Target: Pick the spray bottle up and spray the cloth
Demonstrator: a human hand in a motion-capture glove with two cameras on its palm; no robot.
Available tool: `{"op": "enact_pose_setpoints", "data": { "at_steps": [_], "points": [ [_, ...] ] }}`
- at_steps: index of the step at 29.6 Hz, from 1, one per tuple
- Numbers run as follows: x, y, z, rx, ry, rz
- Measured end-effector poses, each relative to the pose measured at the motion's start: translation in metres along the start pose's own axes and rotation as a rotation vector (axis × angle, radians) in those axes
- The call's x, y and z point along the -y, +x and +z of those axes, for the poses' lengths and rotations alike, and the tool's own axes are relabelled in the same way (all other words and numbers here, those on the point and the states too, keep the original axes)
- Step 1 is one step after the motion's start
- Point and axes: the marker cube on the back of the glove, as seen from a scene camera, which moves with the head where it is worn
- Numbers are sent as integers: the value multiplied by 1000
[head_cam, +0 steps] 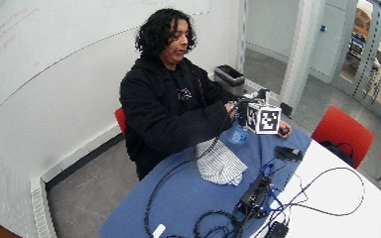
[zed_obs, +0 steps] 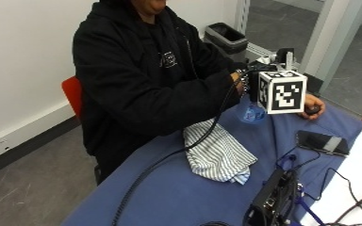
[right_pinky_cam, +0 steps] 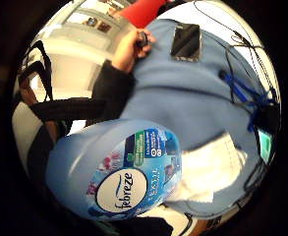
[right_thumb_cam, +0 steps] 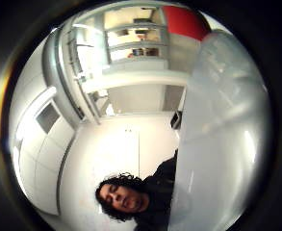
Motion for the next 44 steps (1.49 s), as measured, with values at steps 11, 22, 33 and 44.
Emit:
{"op": "enact_pose_setpoints", "data": {
  "at_steps": [11,22,33,44],
  "points": [
    [27,49,43,101,283,-207],
    [12,62,46,116,420,-307],
    [13,64,46,157,424,-323],
    [-16,66,28,3,132,-160]
  ]
}}
